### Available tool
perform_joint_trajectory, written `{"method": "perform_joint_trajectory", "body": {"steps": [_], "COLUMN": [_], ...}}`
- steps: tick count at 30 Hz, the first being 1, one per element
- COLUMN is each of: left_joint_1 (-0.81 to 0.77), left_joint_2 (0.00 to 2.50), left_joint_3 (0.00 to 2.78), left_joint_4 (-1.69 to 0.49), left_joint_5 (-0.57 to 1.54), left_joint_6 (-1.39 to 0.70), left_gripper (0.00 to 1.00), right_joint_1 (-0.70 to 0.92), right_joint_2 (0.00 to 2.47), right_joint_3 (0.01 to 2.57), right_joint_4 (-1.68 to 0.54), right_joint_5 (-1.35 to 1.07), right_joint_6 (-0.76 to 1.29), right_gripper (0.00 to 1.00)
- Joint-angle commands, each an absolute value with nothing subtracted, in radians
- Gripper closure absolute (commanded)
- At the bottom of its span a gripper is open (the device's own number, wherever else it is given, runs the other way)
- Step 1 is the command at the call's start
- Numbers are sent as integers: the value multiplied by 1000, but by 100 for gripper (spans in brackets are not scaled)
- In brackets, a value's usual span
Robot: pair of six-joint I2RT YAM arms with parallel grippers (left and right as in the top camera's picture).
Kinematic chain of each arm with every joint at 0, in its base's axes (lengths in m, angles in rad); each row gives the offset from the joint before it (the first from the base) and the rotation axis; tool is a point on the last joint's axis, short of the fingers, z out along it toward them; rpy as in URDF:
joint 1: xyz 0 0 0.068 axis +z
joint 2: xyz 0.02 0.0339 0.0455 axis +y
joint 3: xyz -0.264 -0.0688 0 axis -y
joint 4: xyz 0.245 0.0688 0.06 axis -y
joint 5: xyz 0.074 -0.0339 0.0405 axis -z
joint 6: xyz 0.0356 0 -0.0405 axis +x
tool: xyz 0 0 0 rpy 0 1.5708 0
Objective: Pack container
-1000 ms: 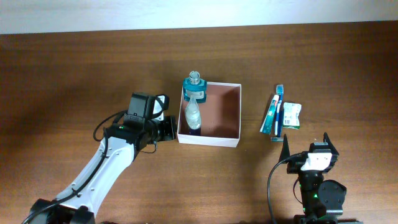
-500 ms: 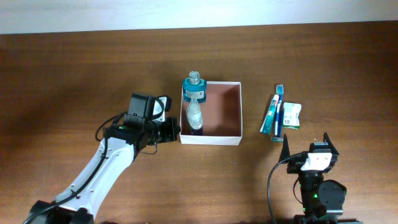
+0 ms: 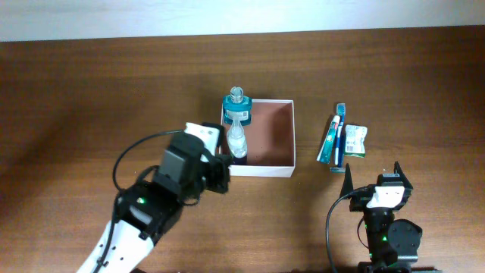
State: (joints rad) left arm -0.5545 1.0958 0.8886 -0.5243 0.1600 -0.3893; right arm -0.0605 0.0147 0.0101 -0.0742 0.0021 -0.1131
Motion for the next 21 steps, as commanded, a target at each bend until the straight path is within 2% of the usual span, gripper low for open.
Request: {"method": "perform_joint_trajectory", "body": {"steps": [1,7,12,21], "left_joint_1": [-640,-728,-781,-839], "left_joint_2": [1101,1232,1396,1648], "left_joint_3": [992,1287,1452,1514], "left_joint_4": [-572,-799,-907,-913], "left_joint_5": [19,-87,-164,-234], "left_joint_6": [-385,-360,-288,-127], "left_gripper": [99,99,99,99], "right_joint_1": [-66,-66,-66,-66], "right_joint_2": [7,7,7,7], "right_joint_3": [6,6,6,6], "right_joint_4": [-80,-80,-80,-80], "right_joint_5": [1,0,0,0], "right_joint_6": [-116,-116,-116,-116], "right_gripper": [2,2,2,2]}}
